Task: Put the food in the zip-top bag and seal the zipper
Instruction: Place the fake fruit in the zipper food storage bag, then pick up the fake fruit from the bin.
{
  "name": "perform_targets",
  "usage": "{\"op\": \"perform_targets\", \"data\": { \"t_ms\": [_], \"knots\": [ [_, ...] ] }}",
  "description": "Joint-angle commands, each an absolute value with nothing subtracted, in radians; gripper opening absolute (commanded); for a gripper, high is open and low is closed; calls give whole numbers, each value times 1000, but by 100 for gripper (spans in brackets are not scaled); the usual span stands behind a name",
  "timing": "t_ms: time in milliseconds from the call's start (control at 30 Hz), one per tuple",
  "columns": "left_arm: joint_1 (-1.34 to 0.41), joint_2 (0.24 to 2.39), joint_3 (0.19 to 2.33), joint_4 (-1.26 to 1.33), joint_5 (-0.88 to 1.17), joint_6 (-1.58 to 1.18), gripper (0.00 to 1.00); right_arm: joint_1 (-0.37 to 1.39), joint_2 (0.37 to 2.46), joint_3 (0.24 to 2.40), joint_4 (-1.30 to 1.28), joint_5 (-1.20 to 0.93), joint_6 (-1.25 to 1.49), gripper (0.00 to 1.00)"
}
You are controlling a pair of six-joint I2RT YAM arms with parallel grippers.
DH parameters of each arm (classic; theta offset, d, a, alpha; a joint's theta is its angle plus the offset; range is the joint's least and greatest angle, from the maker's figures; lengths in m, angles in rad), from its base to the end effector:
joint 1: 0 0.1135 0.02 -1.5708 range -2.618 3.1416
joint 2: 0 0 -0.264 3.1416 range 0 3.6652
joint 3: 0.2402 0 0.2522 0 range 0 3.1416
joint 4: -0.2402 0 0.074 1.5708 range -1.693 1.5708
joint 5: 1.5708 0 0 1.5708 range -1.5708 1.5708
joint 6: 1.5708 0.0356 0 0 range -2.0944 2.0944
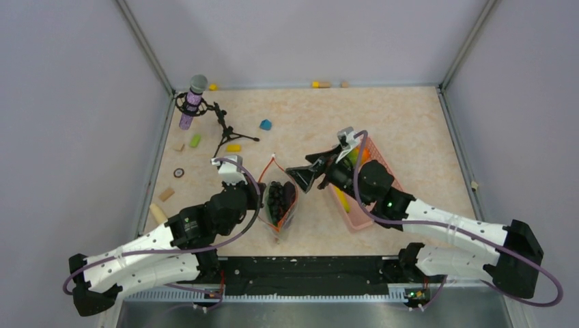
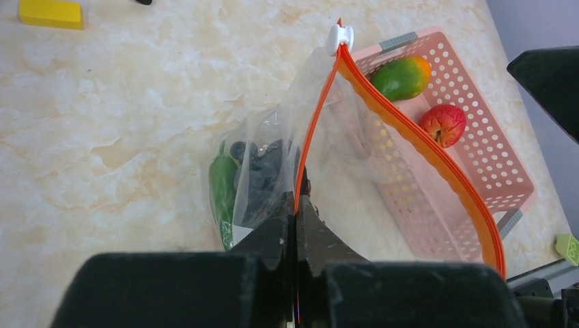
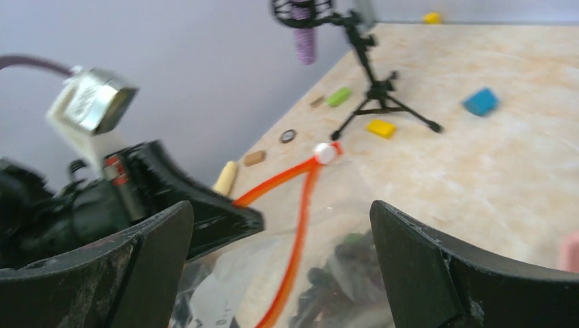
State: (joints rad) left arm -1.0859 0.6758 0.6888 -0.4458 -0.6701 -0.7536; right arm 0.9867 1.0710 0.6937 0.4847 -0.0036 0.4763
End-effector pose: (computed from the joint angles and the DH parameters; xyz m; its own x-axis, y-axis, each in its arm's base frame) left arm 0.0898 -0.1230 0.2991 -0.4372 -0.3207 -0.8402 0.1803 0.8841 -0.4312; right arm 0.1390 0.2105 0.3225 -0.3309 0.3309 -0.8838 -0.7702 0.4464 0.4555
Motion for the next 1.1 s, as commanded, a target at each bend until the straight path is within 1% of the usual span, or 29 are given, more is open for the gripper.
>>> {"op": "perform_targets", "data": {
  "t_ms": [0, 67, 233, 333, 433, 700, 1067],
  "knots": [
    [-1082, 661, 681, -414, -680, -751, 0, 995, 1013, 731, 232, 392, 567, 99],
    [-1082, 662, 681, -415, -675, -750, 0, 989, 1003, 732, 144, 508, 604, 99],
    [-1082, 665, 679, -413, -678, -752, 0, 952, 958, 702, 21, 659, 680, 99],
    [-1083, 667, 680, -411, -672, -752, 0, 888, 951, 700, -114, 739, 772, 99],
    [-1082, 668, 680, -411, -672, -754, 0, 798, 965, 688, -212, 724, 851, 99],
    [-1082, 671, 680, -410, -675, -751, 0, 646, 1045, 660, -287, 688, 892, 99],
    [-1083, 671, 680, -413, -683, -751, 0, 583, 1213, 670, -288, 722, 960, 99]
  ]
}}
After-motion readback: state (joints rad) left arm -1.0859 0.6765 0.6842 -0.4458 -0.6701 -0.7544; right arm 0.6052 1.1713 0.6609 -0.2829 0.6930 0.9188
